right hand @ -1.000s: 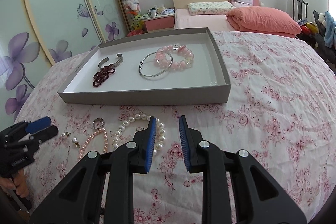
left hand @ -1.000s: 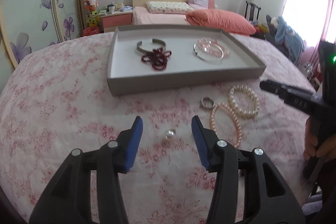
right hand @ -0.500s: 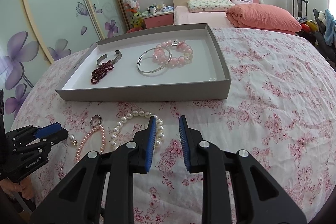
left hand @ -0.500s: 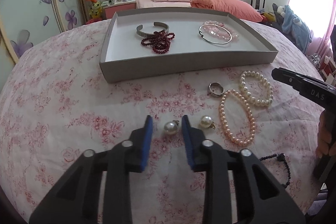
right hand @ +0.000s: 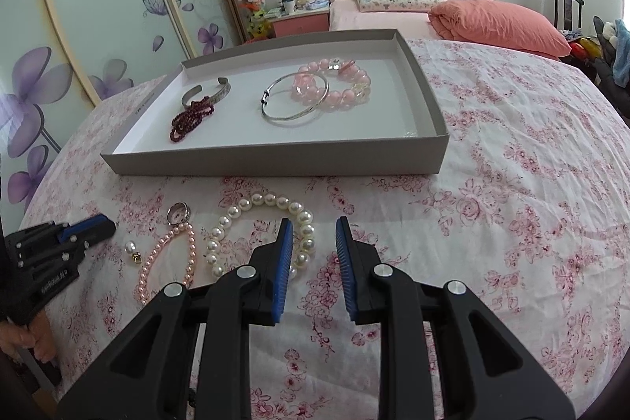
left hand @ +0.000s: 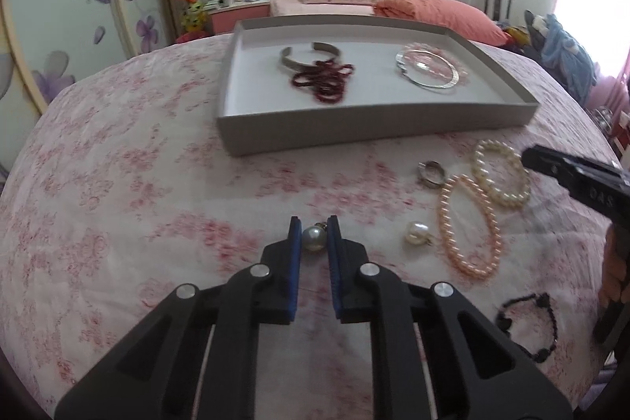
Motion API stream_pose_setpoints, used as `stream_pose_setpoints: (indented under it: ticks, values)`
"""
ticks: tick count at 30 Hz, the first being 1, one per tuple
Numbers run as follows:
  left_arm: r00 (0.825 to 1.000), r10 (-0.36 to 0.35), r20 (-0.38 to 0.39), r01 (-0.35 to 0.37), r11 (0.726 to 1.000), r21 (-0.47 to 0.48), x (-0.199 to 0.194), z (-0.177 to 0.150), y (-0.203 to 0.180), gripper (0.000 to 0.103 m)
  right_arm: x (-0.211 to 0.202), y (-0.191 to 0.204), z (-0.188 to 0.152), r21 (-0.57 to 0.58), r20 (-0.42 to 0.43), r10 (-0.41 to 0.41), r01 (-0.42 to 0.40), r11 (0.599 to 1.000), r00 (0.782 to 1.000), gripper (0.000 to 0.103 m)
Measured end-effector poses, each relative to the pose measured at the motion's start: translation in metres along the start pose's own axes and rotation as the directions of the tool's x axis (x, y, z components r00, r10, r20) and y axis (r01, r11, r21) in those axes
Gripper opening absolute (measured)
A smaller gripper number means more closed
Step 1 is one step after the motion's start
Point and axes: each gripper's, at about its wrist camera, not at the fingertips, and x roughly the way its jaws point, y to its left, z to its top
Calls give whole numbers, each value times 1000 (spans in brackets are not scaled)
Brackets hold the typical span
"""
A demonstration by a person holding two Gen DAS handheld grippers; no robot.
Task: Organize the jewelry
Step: 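Grasp the white pearl bracelet with the right gripper while the left gripper lifts the earring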
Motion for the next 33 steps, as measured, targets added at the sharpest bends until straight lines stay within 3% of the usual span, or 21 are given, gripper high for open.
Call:
stream_pose_setpoints:
  ticks: [12,14,21,33]
  values:
    - [1000,16,-2,-16,999,-39,-2,2,15,14,11,15,1,-88,-39,-65,61,994,997,23]
    - [1000,15,-2,-16,999,-40,-2,2,15,14,11,18,0,-114,-38,-92,87,990,995,13]
    - [1000,13,-2,-13,999,-43,-2,2,16,14,4,6,-2,-85,-47,-102,98,992,994,10]
    - [1000,1,20,0,998,-69,-8,1,15,14,-36,4,8,-25,112,-3,6,1000,994,10]
